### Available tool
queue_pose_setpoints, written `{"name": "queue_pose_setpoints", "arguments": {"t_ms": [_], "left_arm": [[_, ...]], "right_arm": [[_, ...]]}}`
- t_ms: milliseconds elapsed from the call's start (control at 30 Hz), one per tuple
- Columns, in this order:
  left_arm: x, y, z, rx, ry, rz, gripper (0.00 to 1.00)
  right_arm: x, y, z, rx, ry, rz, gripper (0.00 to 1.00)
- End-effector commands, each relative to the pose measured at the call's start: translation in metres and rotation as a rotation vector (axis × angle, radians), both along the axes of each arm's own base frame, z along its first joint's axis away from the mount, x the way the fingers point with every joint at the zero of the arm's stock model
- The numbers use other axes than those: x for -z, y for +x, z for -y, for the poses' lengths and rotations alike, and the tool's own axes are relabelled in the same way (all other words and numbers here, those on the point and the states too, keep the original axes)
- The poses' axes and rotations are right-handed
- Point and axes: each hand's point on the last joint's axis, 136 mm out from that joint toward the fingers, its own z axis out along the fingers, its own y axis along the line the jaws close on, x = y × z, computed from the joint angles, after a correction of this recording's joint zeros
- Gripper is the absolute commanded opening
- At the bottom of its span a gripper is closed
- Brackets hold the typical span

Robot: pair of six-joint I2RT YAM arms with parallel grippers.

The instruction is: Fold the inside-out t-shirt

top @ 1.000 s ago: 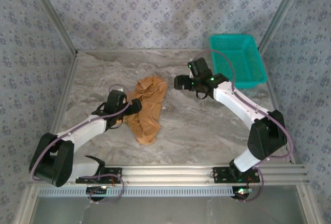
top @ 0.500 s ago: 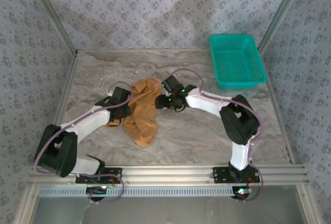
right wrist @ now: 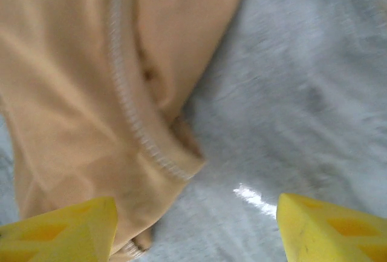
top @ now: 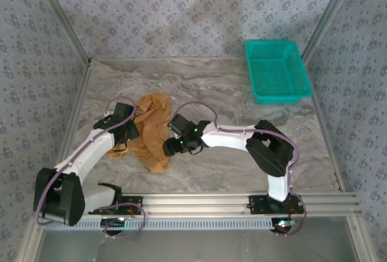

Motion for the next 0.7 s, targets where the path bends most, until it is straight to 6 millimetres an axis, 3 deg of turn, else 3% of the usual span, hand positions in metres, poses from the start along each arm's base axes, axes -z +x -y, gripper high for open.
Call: {"name": "queue_pose_setpoints", "arguments": {"t_ms": [0,133,200,333,367,533,667], "left_arm": [[-0.002,-0.027,-0.020,-0.107,-0.018,-0.064,0.74],[0.019,-0.041,-0.028,-0.189,-0.062,-0.080,0.74],[0.031,-0.045,-0.028,-0.211,-0.090,-0.086,0.73],[0.045,-0.044,-0.027,-0.225,-0.110,-0.084,0.60],[0.045,-0.043,-0.028,-0.224,-0.108,-0.085,0.54],[0.036,-0.033,-0.027,-0.211,-0.110,-0.075,0.21],[0.015,-0.017,-0.020,-0.196,-0.153,-0.016,0.15]], "right_arm": [[-0.002,-0.001,-0.012,-0.007,0.015,-0.012,0.72],[0.011,0.005,-0.022,-0.007,0.008,-0.019,0.69],[0.016,0.009,-0.029,-0.011,0.017,-0.029,0.59],[0.012,0.024,-0.034,0.024,0.033,-0.020,0.05],[0.008,0.029,-0.031,0.043,0.037,-0.016,0.00],[-0.031,0.063,0.007,0.138,0.060,0.046,0.00],[-0.070,0.094,0.068,0.275,0.080,0.108,0.00]]}}
